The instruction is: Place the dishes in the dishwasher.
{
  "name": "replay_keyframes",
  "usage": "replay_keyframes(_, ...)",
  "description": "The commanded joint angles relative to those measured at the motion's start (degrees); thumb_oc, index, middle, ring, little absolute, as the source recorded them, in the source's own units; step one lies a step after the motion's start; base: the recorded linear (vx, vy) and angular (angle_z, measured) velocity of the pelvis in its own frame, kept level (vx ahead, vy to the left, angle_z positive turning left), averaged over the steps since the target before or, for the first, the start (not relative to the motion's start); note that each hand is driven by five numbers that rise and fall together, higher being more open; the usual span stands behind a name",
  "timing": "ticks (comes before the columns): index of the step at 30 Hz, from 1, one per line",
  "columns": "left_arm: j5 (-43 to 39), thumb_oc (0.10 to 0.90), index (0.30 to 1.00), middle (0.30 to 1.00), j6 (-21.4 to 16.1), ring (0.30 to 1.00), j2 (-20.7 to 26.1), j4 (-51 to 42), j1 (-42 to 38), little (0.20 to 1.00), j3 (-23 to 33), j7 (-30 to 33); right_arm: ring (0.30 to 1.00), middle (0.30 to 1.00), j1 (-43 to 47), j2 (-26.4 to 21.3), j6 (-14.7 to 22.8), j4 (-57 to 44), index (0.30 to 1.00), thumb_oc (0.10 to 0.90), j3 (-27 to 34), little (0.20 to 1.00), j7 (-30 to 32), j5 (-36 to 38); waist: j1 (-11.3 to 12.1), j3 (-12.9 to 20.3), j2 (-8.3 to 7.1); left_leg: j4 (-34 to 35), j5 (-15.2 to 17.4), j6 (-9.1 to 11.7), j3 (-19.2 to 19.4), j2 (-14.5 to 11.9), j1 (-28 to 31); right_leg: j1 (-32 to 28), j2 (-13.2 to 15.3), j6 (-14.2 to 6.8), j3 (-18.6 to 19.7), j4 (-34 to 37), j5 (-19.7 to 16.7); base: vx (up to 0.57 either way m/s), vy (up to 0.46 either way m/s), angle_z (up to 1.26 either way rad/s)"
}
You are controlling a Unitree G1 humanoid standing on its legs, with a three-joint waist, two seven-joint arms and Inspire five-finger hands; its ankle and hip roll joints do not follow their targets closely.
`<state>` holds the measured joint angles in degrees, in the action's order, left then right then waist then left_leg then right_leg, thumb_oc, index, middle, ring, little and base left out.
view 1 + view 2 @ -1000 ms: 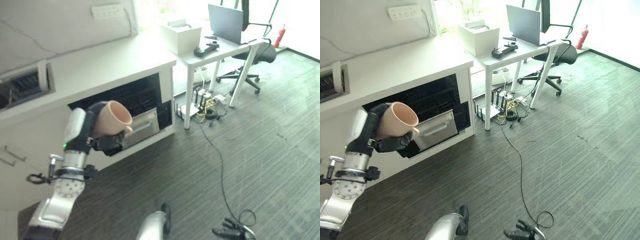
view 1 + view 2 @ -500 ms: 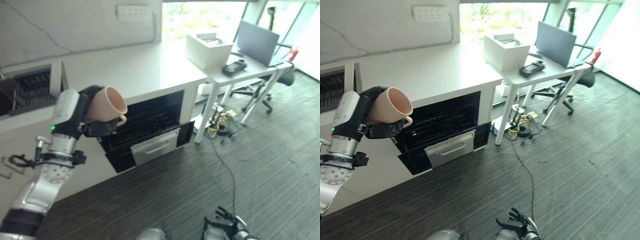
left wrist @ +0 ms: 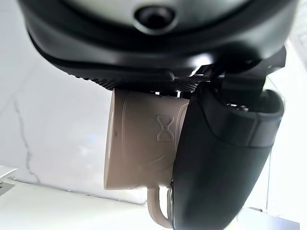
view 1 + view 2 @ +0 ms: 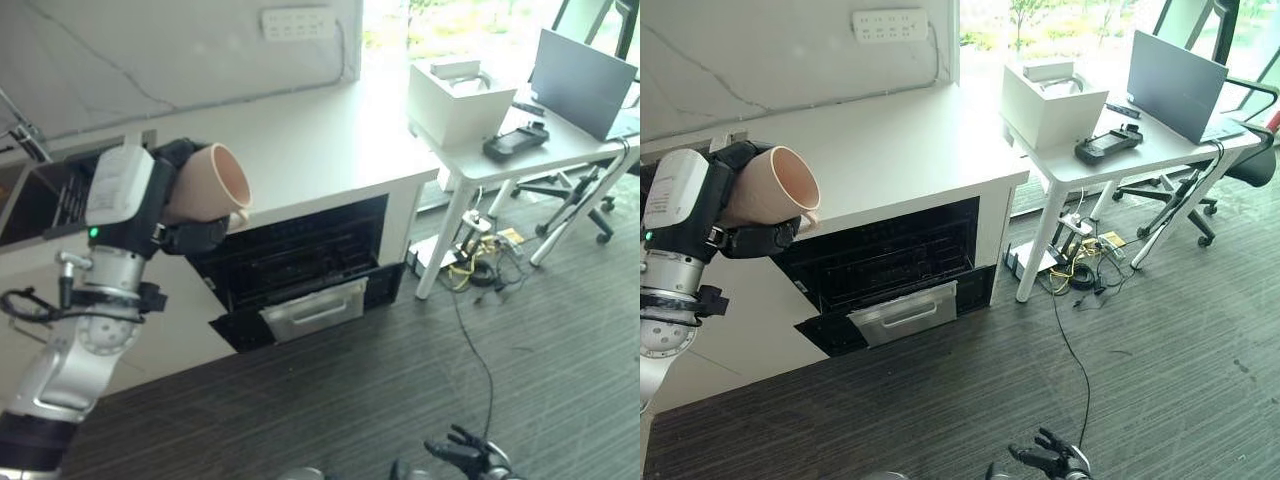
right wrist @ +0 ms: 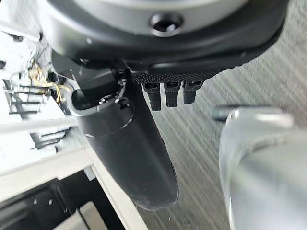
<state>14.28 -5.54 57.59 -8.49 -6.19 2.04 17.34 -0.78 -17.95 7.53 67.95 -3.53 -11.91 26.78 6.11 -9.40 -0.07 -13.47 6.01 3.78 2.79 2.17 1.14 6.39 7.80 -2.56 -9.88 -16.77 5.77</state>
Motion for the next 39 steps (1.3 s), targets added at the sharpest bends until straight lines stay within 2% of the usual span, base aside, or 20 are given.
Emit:
replay_keyframes(1, -1.62, 0.4, 0.3, 0.3, -3.53, 0.3, 0.6, -1.27, -5.19, 0.3, 6.74, 4.17, 0.9, 0.9, -0.57, -1.59, 3.48, -1.16, 0.9, 0.8, -0.01, 0.9, -2.89, -2.95, -1.59, 2.97, 0.32, -6.92, -2.93, 1.93, 4.62, -6.45, -4.31, -1.62, 2.34, -4.62, 0.19, -0.42, 4.62, 0.07, -0.154, 0.35)
replay_keyframes(3, -2.73, 0.4, 0.3, 0.3, -5.44, 0.3, -0.35, -0.96, -6.85, 0.3, 5.44, 3.07, 0.9, 0.9, -1.49, -1.65, 4.1, -1.17, 0.9, 0.8, -0.33, 0.9, -3.05, -2.62, -2.54, 1.98, 0.43, -12.51, -3.88, 2.03, 9.92, -7.56, -7.83, -3.26, 1.99, -3.54, -2.15, -0.42, 5.3, 0.09, -0.129, 0.75)
replay_keyframes(4, -2.8, 0.4, 0.3, 0.3, -6.82, 0.3, -1.27, 0.01, -8.63, 0.3, 3.95, 2.42, 0.9, 0.9, -2.27, -1.53, 4.62, -1.0, 0.9, 0.8, -0.31, 0.9, -2.87, -1.84, -3.44, 1.34, 0.94, -11.63, -4.84, 2.05, 15.62, -9.38, -8.65, -4.83, 1.56, -3.29, -4.59, -0.42, 5.98, 0.15, -0.049, 1.5)
replay_keyframes(6, -1.33, 0.4, 0.3, 0.3, -8.11, 0.3, -2.65, 0.39, -9.67, 0.3, 2.47, 1.49, 0.9, 0.9, -2.17, -0.97, 4.48, -0.54, 0.9, 0.8, -0.65, 0.9, -2.13, -1.13, -3.18, 0.91, 2.05, -4.88, -6.27, 1.17, 20.21, -7.19, -9.48, -6.17, 0.52, -3.69, -5.8, -0.42, 6.13, 0.23, 0.058, 1.99)
replay_keyframes(8, 1.7, 0.4, 0.3, 0.3, -8.57, 0.3, -4.78, -0.4, -10.49, 0.3, 0.84, 0.34, 0.9, 0.9, -2.8, 0.15, 4.99, -0.54, 0.9, 0.8, -1.41, 0.9, -1.06, -1.32, -3.48, 0.27, 2.8, -3.72, -7.04, 0.45, 23.59, -8.24, -11.31, -7.88, -0.29, -3.83, -7.99, -0.42, 6.29, 0.26, 0.144, 1.21)
replay_keyframes(11, 4.86, 0.4, 0.3, 0.3, -6.68, 0.3, -6.47, -2.21, -10.07, 0.3, 0.59, -0.28, 0.9, 0.9, -2.56, 1.25, 4.18, -1.49, 0.9, 0.8, -2.48, 0.9, 1.24, -3.07, -1.69, 0.95, 3.16, -3.72, -4.24, -1.32, 18.98, -5.13, -12.54, -8.94, -2.07, -4.16, -8.44, -0.42, 6.05, 0.22, 0.161, 0.35)
replay_keyframes(13, 5.34, 0.4, 0.3, 0.3, -7.05, 0.3, -5.97, -2.35, -10.25, 0.3, 1.46, -0.76, 0.9, 0.9, -2.84, 1.49, 3.71, -2.05, 0.9, 0.8, -2.29, 0.9, 0.58, -1.4, -0.94, 1.55, 3.0, -3.72, -2.04, -2.6, 20.37, -5.37, -11.56, -11.46, -2.72, -4.58, -10.52, -0.42, 7.43, 0.25, 0.06, -0.34)
replay_keyframes(14, 4.23, 0.4, 0.3, 0.3, -6.66, 0.3, -5.11, -2.49, -9.95, 0.3, 2.36, -1.67, 0.9, 0.9, -3.1, 1.83, 3.36, -2.87, 0.9, 0.8, -2.36, 0.9, 0.47, -2.66, -0.46, 2.07, 3.2, -3.72, -0.5, -3.66, 19.06, -4.68, -10.86, -13.18, -3.72, -5.53, -11.68, -0.42, 4.81, 0.28, 0.072, -0.26)
replay_keyframes(17, 0.81, 0.4, 0.3, 0.3, -8.58, 0.3, -2.53, -0.36, -11.15, 0.3, 1.89, -1.98, 0.9, 0.9, -2.65, 1.91, 2.13, -3.43, 0.9, 0.8, -1.83, 0.9, 0.86, 0.31, -1.14, 1.49, 2.81, -3.72, 1.87, -6.21, 17.56, -3.6, -8.65, -7.71, -2.36, -8.76, -11.01, -12.85, 1.87, 0.25, -0.026, 0.24)
replay_keyframes(20, 1.13, 0.4, 0.3, 0.3, -9.09, 0.3, -1.2, -0.2, -12.03, 0.3, 1.82, -1.42, 0.9, 0.9, -2.62, 2.22, 2.47, -3.2, 0.9, 0.8, -0.91, 0.9, 2.2, 2.29, -0.75, 0.86, 1.92, -3.72, 2.41, -4.7, 15.22, -4.06, -6.37, -10.64, 0.96, -7.68, -10.77, -2.17, 2.72, 0.24, -0.272, 0.56)
replay_keyframes(22, 1.6, 0.4, 0.3, 0.3, -8.58, 0.3, -1.1, -0.94, -11.82, 0.3, 2.13, -1.11, 0.9, 0.9, -3.07, 2.09, 2.44, -3.61, 0.9, 0.8, -0.67, 0.9, 2.83, 3.17, -1.04, 0.95, 1.99, -3.72, 2.58, -3.98, 14.01, -4.63, -5.3, -8.85, 3.96, -7.37, -9.25, -0.42, 2.51, 0.13, -0.231, 0.58)
replay_keyframes(24, 0.87, 0.4, 0.3, 0.3, -8.24, 0.3, -0.11, -1.79, -11.32, 0.3, 2.18, -0.6, 0.9, 0.9, -3.64, 2.1, 2.33, -3.88, 0.9, 0.8, 0.24, 0.9, 3.03, 2.83, -2.05, 1.03, 1.62, -3.72, 4.36, -3.81, 12.87, -4.67, -3.3, -5.28, 8.79, -8.96, -4.92, -0.42, -0.39, 0.2, -0.371, 0.45)
replay_keyframes(27, -1.24, 0.4, 0.3, 0.3, -7.29, 0.3, 2.14, -2.01, -12.61, 0.3, 0.91, -0.5, 0.9, 0.9, -3.96, 2.23, 2.03, -3.91, 0.9, 0.8, 0.97, 0.9, 3.08, 1.57, -3.03, 1.07, 0.75, -3.72, 5.81, -3.27, 11.0, -6.04, -1.37, -2.72, 12.69, -10.99, 0.77, -0.42, -3.4, 0.31, -0.578, 0.5)
replay_keyframes(30, -2.94, 0.4, 0.3, 0.3, -4.69, 0.3, 4.26, -1.76, -12.94, 0.3, 1.2, -1.3, 0.9, 0.9, -3.22, 1.55, 0.88, -3.45, 0.9, 0.8, 0.48, 0.9, 1.7, 0.4, -2.87, 0.93, -0.7, -3.72, 5.14, -1.29, 10.74, -10.42, 0.98, -3.04, 12.56, -11.94, 0.78, -0.42, -2.04, 0.42, -0.867, 0.6)
replay_keyframes(32, -1.08, 0.4, 0.3, 0.3, -3.8, 0.3, 3.3, -2.73, -10.79, 0.3, 1.81, -0.46, 0.9, 0.9, -2.1, 0.85, 0.26, -3.35, 0.9, 0.8, -1.11, 0.9, 1.99, 0.8, -2.66, 0.98, -1.72, -4.67, 4.39, -0.39, 11.89, -14.09, 1.78, -3.28, 10.26, -10.41, -1.96, -0.42, -0.73, 0.29, -0.728, 0.14)
replay_keyframes(33, -0.42, 0.4, 0.3, 0.3, -3.73, 0.3, 2.76, -3.0, -10.1, 0.3, 2.24, -0.46, 0.9, 0.9, -1.93, 0.7, 0.19, -3.37, 0.9, 0.8, -1.46, 0.9, 2.26, 0.45, -2.81, 0.94, -1.7, -5.4, 2.84, 0.12, 12.53, -15.91, 1.43, -3.65, 8.8, -9.25, -2.75, -0.42, 0.01, 0.22, -0.702, -0.23)
replay_keyframes(34, 0.69, 0.4, 0.3, 0.3, -3.67, 0.3, 2.16, -2.92, -10.33, 0.3, 1.85, -0.04, 0.9, 0.9, -2.42, -0.14, 1.37, -2.36, 0.9, 0.8, -1.49, 0.9, 2.07, 1.66, -3.6, 0.56, -1.28, -7.84, -2.68, 2.03, 14.59, -20.09, 0.12, -4.47, 6.16, -7.07, -4.55, -0.42, 1.51, 0.15, -0.576, -0.35)
replay_keyframes(35, 1.06, 0.4, 0.3, 0.3, -3.68, 0.3, 1.93, -2.71, -10.79, 0.3, 1.51, 0.17, 0.9, 0.9, -2.81, -0.58, 1.95, -1.83, 0.9, 0.8, -1.01, 0.9, 1.69, 2.21, -4.15, 0.44, -1.04, -8.33, -3.94, 2.44, 16.48, -21.31, -0.33, -4.9, 5.39, -6.22, -5.88, -0.42, 2.13, 0.2, -0.516, -0.03)
replay_keyframes(37, 1.04, 0.4, 0.3, 0.3, -3.97, 0.3, 1.65, -2.37, -12.15, 0.3, 0.62, 0.3, 0.9, 0.9, -3.86, -1.52, 2.88, -0.83, 0.9, 0.8, 0.79, 0.9, 0.5, 2.25, -5.7, 0.28, -0.13, -8.65, -5.76, 4.25, 20.87, -23.66, -0.04, -6.38, 4.14, -5.35, -8.6, -0.42, 4.05, 0.17, -0.355, 0.59)
replay_keyframes(39, 0.51, 0.4, 0.3, 0.3, -3.42, 0.3, 1.15, -1.57, -15.14, 0.3, -1.08, -0.56, 0.9, 0.9, -4.78, -2.04, 3.24, 0.13, 0.9, 0.8, 2.62, 0.9, 0.68, 2.73, -6.68, 0.0, 0.67, -5.18, -6.28, 4.82, 23.84, -20.22, -0.7, -6.74, 3.78, -4.95, -10.73, -0.42, 5.07, 0.12, -0.289, 0.87)
